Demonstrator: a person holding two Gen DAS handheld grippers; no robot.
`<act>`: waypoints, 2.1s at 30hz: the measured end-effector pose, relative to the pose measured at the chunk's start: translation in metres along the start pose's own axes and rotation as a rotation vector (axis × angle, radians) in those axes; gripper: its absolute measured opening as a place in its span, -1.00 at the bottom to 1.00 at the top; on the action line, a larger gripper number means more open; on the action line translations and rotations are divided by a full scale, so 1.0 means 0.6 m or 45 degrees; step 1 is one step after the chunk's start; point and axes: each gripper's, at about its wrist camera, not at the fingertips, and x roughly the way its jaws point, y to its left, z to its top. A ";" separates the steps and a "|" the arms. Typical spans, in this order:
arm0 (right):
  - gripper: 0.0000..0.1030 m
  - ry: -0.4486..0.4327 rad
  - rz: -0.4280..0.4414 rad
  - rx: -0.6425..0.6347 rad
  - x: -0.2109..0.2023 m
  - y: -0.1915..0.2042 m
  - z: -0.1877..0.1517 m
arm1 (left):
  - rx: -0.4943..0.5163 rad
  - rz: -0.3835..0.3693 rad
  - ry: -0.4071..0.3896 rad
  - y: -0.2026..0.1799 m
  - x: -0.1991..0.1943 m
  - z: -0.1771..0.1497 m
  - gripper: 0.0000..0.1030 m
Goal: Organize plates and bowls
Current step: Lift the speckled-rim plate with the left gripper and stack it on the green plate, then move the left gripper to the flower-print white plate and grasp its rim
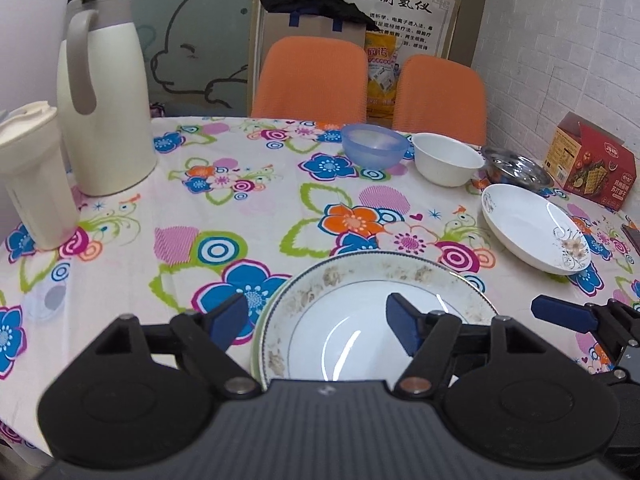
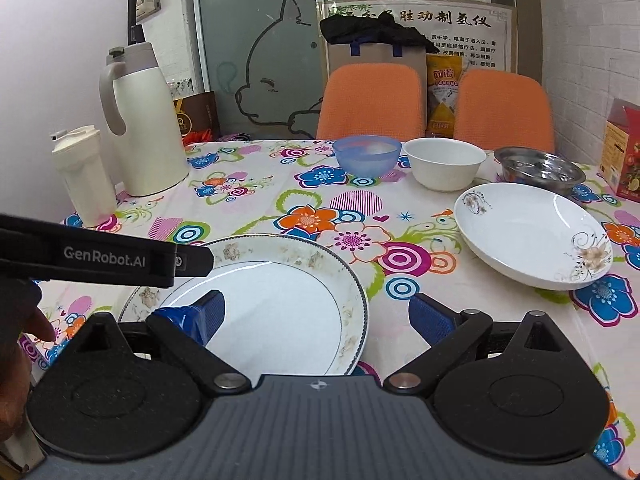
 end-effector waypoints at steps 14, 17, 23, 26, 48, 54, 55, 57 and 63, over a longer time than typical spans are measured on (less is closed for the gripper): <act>0.68 0.023 -0.029 0.196 -0.022 -0.096 -0.028 | 0.052 -0.010 0.047 -0.057 0.017 0.001 0.43; 0.68 0.016 -0.050 0.244 -0.027 -0.125 -0.032 | 0.089 -0.009 0.062 -0.083 0.026 0.006 0.43; 0.68 -0.006 -0.116 0.329 -0.043 -0.198 -0.040 | 0.165 -0.033 0.082 -0.143 0.049 0.020 0.44; 0.68 -0.013 -0.152 0.370 -0.050 -0.236 -0.042 | 0.206 -0.051 0.106 -0.177 0.066 0.026 0.44; 0.68 0.135 -0.224 0.215 0.101 -0.394 0.071 | 0.095 -0.230 0.448 -0.302 0.309 0.172 0.44; 0.69 0.179 -0.210 0.162 0.118 -0.383 0.061 | 0.129 -0.181 0.451 -0.312 0.338 0.160 0.44; 0.70 0.183 -0.217 0.141 0.120 -0.379 0.061 | 0.144 -0.176 0.451 -0.315 0.340 0.159 0.44; 0.72 0.178 -0.219 0.118 0.123 -0.377 0.061 | 0.160 -0.171 0.433 -0.319 0.341 0.157 0.45; 0.73 0.155 -0.242 0.131 0.124 -0.375 0.059 | 0.161 -0.171 0.417 -0.319 0.340 0.156 0.45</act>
